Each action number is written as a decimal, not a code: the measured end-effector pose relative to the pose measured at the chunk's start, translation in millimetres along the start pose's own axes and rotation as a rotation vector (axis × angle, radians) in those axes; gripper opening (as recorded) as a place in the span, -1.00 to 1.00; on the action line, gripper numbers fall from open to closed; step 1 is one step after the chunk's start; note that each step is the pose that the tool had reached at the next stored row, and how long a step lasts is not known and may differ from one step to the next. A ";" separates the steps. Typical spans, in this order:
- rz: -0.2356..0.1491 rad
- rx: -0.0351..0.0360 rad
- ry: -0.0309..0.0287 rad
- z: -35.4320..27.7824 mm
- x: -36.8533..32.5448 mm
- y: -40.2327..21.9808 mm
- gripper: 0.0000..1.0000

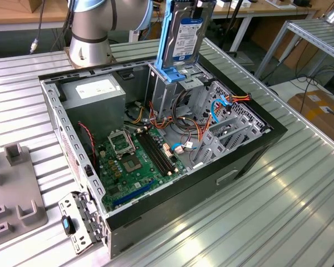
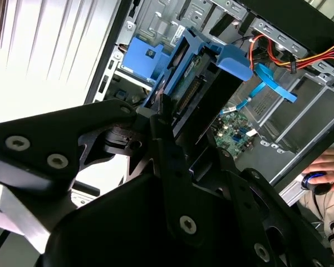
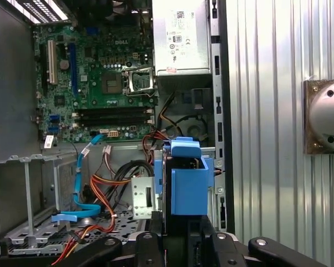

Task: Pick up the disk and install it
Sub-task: 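Pick up the disk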

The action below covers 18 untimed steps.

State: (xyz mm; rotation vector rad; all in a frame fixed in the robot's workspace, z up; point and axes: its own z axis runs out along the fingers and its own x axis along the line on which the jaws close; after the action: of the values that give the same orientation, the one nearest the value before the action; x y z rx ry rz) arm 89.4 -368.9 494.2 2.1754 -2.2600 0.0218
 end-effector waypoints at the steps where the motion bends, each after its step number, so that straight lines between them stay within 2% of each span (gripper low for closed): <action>1: 0.000 0.0000 0.0003 0.0 1.5 0.0 -0.30; 8: 0.000 0.0000 0.0016 0.2 7.3 -0.3 -0.30; 14: 0.000 0.0002 0.0050 0.3 12.3 -0.5 -0.30; 18: 0.000 0.0002 0.0061 0.5 19.6 -0.8 -0.30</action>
State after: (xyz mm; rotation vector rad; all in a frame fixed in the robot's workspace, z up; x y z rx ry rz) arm 89.4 -388.5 494.0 2.1724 -2.2569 0.0287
